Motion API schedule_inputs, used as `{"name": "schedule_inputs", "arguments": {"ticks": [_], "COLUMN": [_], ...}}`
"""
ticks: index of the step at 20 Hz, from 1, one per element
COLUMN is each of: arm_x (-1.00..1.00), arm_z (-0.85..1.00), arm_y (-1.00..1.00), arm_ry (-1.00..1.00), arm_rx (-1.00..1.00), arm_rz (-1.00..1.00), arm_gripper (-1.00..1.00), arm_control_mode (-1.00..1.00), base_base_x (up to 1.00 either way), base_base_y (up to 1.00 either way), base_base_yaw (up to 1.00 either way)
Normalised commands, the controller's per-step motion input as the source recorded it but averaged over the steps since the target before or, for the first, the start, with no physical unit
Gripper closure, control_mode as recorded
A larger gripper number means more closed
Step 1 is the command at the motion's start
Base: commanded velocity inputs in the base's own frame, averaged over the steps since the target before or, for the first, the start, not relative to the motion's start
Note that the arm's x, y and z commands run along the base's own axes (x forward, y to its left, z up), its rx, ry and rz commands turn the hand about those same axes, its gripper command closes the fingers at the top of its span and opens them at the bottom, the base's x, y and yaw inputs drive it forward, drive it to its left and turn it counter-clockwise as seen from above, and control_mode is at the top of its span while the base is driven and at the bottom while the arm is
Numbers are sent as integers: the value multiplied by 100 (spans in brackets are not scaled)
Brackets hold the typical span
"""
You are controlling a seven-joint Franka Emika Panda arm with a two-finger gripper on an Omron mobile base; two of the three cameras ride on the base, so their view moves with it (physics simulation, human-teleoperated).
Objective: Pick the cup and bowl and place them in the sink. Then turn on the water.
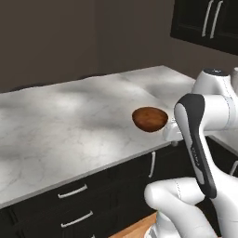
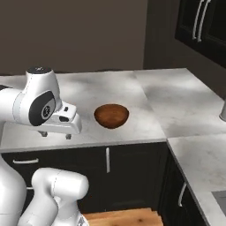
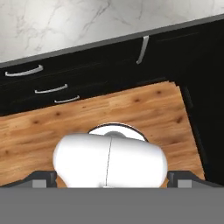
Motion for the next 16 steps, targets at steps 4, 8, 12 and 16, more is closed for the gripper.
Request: {"name": "schedule_inputs", "arguments": {"ticks": [4,8,12,16], "arm_x": [0,0,0,0], "arm_z": [0,0,0,0], "arm_y": [0,0,0,0], "arm_ry": [0,0,0,0], "arm_rx": [0,0,0,0], "arm_rz": [0,0,0,0], "arm_gripper": [-100,-100,-100,-100], "arm_control_mode": [100,100,100,100], "base_base_x": [39,38,39,23], "base_base_y": [-31,-41,-46,-50], "base_base_yaw": [38,35,32,17]}}
